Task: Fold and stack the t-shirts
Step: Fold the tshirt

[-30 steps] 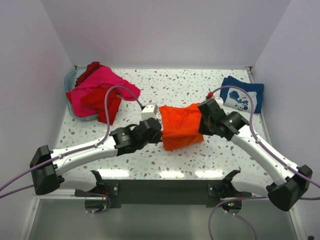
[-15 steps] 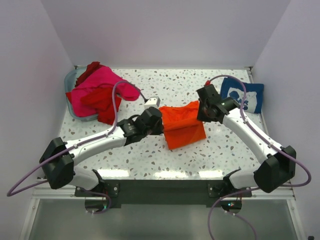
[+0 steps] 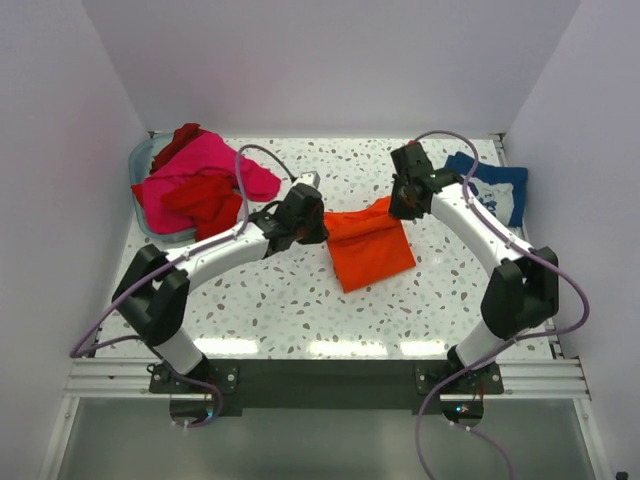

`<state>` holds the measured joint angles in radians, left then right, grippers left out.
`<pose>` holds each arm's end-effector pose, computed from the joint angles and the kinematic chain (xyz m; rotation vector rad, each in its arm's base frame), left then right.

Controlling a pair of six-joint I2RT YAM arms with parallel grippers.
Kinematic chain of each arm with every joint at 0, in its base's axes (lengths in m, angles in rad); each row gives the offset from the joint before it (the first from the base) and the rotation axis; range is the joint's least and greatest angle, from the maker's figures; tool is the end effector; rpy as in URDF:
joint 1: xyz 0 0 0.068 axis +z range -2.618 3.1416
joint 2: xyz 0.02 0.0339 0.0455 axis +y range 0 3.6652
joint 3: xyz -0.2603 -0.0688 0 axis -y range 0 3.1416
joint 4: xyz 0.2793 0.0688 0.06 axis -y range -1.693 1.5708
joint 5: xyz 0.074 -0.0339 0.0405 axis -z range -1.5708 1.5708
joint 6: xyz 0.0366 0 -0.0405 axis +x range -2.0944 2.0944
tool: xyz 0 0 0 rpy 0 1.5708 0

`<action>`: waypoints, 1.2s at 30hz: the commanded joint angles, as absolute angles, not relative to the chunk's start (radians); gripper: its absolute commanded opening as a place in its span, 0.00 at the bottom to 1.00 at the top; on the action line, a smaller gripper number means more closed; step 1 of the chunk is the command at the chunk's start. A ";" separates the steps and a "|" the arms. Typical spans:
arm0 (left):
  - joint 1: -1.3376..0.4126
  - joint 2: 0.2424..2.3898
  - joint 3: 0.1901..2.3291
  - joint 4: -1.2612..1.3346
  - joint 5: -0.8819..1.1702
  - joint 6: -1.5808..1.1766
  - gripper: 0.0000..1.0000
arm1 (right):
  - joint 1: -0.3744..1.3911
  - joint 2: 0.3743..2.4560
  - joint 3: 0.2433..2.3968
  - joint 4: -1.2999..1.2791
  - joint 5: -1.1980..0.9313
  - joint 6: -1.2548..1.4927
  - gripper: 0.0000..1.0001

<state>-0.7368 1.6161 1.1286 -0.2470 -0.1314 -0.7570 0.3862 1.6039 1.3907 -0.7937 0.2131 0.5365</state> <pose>0.2910 -0.2575 0.2218 -0.0934 2.3748 -0.6025 0.3484 0.1333 0.2804 0.2696 2.5307 0.0844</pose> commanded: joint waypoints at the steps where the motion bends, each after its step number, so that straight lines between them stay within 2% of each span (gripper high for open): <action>1: -0.674 1.687 1.232 -0.193 -0.086 -0.710 0.00 | 0.344 1.684 1.489 -0.736 0.192 0.500 0.00; 8: -0.552 1.983 1.495 -0.199 -0.035 -0.703 0.02 | 0.275 1.966 1.742 -0.687 0.124 0.499 0.00; 9: -0.548 2.006 1.528 -0.236 -0.044 -0.703 0.27 | 0.265 2.000 1.774 -0.692 0.117 0.500 0.05; 10: -0.548 2.023 1.552 -0.250 -0.060 -0.703 0.43 | 0.261 2.038 1.801 -0.693 0.111 0.503 0.16; 11: -0.548 2.029 1.578 -0.258 -0.093 -0.700 0.58 | 0.259 2.049 1.837 -0.692 0.103 0.505 0.43; 12: -0.548 2.026 1.586 -0.273 -0.106 -0.699 0.79 | 0.255 2.054 1.850 -0.686 0.069 0.505 0.51; 15: -0.548 1.970 1.571 -0.284 -0.147 -0.692 0.99 | 0.247 2.007 1.823 -0.640 0.005 0.491 0.71; 16: -0.548 1.935 1.557 -0.282 -0.150 -0.689 1.00 | 0.245 1.985 1.803 -0.624 -0.012 0.476 0.78; 17: -0.548 1.919 1.524 -0.282 -0.147 -0.690 1.00 | 0.238 1.950 1.758 -0.611 -0.041 0.468 0.90; 20: -0.548 1.853 1.420 -0.253 -0.106 -0.693 1.00 | 0.203 1.879 1.648 -0.569 -0.130 0.446 0.95; 28: -0.558 1.772 1.215 -0.117 -0.005 -0.721 1.00 | 0.071 1.760 1.393 -0.439 -0.369 0.356 0.96; 36: -0.604 1.835 1.207 -0.065 0.038 -0.735 1.00 | 0.003 1.756 1.292 -0.385 -0.491 0.288 0.96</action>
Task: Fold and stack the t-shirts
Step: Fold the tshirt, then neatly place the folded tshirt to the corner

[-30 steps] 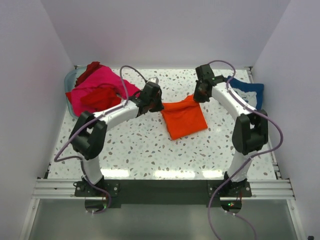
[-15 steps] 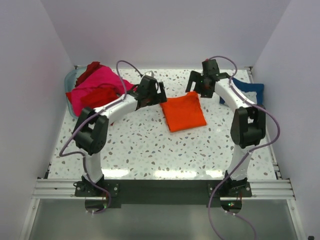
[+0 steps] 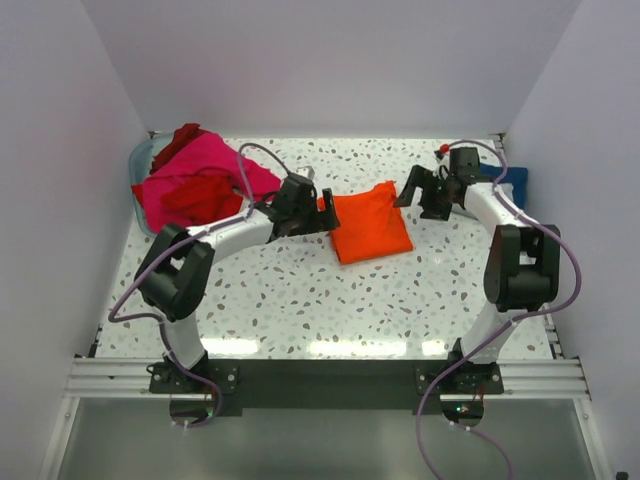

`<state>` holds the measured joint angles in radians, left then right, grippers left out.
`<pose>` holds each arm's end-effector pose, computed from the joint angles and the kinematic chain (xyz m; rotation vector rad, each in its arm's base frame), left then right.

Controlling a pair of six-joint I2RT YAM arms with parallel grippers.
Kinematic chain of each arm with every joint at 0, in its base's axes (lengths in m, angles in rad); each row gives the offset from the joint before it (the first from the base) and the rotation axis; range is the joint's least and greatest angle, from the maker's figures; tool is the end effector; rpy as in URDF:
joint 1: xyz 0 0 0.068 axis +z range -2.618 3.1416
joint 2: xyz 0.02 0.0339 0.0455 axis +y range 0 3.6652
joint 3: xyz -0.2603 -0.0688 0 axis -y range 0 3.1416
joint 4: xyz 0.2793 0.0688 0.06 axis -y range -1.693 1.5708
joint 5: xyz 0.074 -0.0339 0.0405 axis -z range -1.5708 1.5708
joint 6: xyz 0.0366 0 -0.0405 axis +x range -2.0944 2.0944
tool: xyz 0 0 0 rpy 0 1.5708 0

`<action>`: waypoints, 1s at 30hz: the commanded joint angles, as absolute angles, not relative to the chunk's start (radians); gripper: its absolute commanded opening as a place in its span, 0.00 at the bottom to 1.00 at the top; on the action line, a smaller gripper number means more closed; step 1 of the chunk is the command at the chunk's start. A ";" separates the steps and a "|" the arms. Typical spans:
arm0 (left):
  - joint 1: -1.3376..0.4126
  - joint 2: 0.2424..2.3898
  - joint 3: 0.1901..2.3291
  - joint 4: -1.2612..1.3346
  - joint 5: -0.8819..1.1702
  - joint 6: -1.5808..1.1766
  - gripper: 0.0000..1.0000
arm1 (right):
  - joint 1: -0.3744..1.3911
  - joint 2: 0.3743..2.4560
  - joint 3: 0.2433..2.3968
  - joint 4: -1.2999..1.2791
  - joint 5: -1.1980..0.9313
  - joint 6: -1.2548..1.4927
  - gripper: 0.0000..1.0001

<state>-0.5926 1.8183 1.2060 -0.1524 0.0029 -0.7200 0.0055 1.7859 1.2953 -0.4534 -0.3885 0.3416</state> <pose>0.3538 -0.2384 0.1779 -0.1532 2.4249 -0.6350 0.4134 0.0161 0.2018 0.2631 2.5116 0.6294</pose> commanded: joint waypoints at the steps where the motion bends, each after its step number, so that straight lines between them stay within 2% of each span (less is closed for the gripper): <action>1: -0.604 1.838 1.194 -0.054 0.047 -0.739 1.00 | 0.002 1.778 1.290 -0.382 -0.503 0.282 0.96; 13: -0.604 1.911 1.190 -0.015 0.051 -0.765 0.95 | -0.051 1.897 1.273 -0.316 -0.577 0.275 0.95; 21: -0.606 1.963 1.218 -0.015 0.046 -0.761 0.86 | -0.051 1.939 1.252 -0.272 -0.604 0.284 0.94; 24: -0.606 1.979 1.227 -0.015 0.046 -0.758 0.78 | -0.051 1.947 1.233 -0.252 -0.610 0.299 0.94; 28: -0.607 2.000 1.235 -0.015 0.061 -0.756 0.61 | -0.035 1.957 1.212 -0.245 -0.598 0.295 0.93; 30: -0.609 2.008 1.236 -0.015 0.061 -0.756 0.56 | -0.022 1.954 1.198 -0.233 -0.598 0.296 0.93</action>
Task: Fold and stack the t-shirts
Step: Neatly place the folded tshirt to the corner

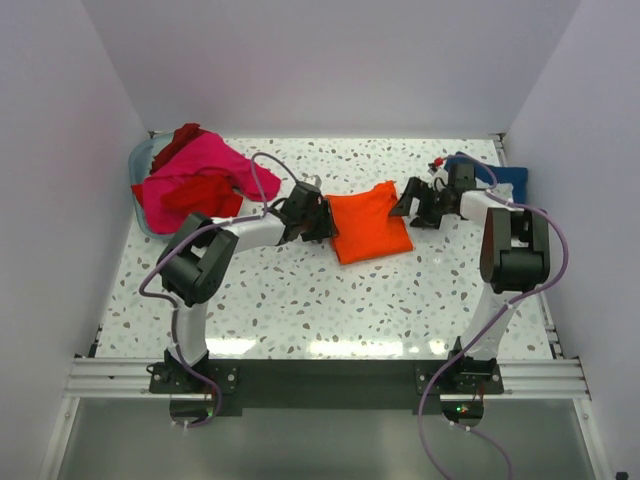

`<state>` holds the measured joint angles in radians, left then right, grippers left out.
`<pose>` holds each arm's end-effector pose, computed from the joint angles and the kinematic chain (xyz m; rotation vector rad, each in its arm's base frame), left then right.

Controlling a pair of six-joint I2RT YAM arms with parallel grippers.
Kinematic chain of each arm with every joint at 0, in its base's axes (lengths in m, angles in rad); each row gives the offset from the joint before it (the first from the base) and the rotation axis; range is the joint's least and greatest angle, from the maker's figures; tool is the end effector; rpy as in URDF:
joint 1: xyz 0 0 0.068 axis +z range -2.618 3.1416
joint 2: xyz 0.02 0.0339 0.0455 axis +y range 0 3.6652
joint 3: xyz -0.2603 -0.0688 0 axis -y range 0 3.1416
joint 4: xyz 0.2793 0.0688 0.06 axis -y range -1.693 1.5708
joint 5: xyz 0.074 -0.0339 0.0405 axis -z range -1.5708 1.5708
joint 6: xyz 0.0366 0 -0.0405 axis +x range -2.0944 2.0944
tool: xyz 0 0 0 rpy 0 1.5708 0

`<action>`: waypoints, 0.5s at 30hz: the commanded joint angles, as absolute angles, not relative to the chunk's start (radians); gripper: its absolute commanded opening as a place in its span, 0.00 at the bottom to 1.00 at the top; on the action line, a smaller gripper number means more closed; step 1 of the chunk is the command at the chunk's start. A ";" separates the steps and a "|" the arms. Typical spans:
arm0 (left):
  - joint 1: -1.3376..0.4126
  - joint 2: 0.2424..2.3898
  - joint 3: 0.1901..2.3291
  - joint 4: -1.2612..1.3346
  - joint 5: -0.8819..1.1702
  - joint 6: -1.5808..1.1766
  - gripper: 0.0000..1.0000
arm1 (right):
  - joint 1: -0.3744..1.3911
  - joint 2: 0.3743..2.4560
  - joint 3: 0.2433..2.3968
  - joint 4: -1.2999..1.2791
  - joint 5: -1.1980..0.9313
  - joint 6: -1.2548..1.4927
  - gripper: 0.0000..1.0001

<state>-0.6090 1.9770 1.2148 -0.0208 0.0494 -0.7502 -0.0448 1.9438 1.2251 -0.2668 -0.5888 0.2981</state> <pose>0.3637 -0.2559 0.1252 -0.1489 2.4657 -0.6927 0.4228 0.0014 0.1301 0.2022 2.5117 0.8503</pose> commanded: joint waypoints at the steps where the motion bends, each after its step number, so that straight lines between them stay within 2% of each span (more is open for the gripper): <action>1: -0.611 2.009 1.236 -0.015 0.063 -0.756 0.52 | -0.015 1.948 1.184 -0.226 -0.600 0.299 0.93; 9: -0.629 2.036 1.255 -0.017 0.066 -0.750 0.30 | 0.075 1.950 1.128 -0.153 -0.606 0.334 0.92; 13: -0.637 2.046 1.262 -0.015 0.069 -0.746 0.16 | 0.135 1.963 1.124 -0.123 -0.601 0.362 0.91; 15: -0.638 2.049 1.266 -0.015 0.067 -0.741 0.13 | 0.152 1.967 1.129 -0.114 -0.594 0.376 0.90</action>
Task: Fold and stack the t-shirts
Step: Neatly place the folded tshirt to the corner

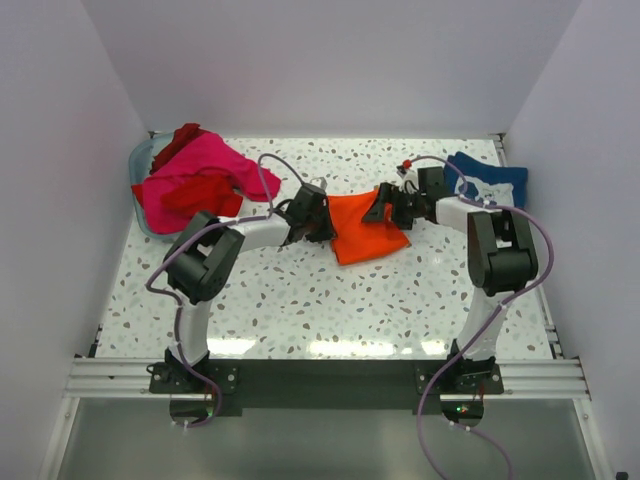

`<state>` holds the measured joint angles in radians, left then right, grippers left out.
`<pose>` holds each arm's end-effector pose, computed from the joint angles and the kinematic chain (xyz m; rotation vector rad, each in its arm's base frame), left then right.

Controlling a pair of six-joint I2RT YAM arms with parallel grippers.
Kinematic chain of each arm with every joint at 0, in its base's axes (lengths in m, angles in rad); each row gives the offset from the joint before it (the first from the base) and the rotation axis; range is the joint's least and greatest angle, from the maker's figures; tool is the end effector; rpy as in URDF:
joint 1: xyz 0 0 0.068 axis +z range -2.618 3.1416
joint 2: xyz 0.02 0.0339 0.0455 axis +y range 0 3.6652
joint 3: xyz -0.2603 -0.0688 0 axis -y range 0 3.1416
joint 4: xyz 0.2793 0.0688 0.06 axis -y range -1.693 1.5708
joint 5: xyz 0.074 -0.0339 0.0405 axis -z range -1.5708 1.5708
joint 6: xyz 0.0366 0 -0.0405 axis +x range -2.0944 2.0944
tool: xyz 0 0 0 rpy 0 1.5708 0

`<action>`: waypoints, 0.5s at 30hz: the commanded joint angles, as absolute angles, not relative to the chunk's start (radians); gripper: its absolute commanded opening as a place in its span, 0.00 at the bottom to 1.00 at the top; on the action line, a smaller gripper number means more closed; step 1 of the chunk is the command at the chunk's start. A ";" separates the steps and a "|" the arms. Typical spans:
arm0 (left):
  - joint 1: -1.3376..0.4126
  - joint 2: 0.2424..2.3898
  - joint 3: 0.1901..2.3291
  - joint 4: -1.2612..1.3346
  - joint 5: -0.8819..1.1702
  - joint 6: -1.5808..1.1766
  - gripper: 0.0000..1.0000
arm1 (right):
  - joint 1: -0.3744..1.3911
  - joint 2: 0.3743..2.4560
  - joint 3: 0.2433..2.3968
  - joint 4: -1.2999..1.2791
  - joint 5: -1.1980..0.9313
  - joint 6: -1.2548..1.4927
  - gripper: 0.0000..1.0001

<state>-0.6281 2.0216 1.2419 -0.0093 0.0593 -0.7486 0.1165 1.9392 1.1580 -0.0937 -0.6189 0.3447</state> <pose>0.3645 -0.2674 0.1157 -0.1192 2.4794 -0.7066 0.4155 0.0700 0.1226 -0.0033 2.4534 0.9606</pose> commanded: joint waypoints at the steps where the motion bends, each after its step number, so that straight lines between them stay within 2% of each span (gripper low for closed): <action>1: -0.640 2.051 1.266 -0.015 0.066 -0.741 0.11 | 0.167 1.968 1.129 -0.106 -0.591 0.380 0.89; 5: -0.641 2.056 1.269 0.017 0.066 -0.741 0.07 | 0.205 1.968 1.129 -0.101 -0.569 0.396 0.81; 8: -0.643 2.057 1.269 0.015 0.071 -0.738 0.05 | 0.227 1.968 1.131 -0.109 -0.529 0.399 0.65; 11: -0.643 2.045 1.266 0.003 0.063 -0.733 0.05 | 0.230 1.959 1.131 -0.132 -0.486 0.400 0.59; 15: -0.641 1.993 1.256 -0.038 0.037 -0.718 0.07 | 0.229 1.916 1.161 -0.202 -0.407 0.382 0.42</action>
<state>-0.6312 2.0289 1.2510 -0.0032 0.0593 -0.7467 0.2207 1.9434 1.1496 -0.1047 -0.4953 0.3882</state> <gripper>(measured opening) 0.129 0.470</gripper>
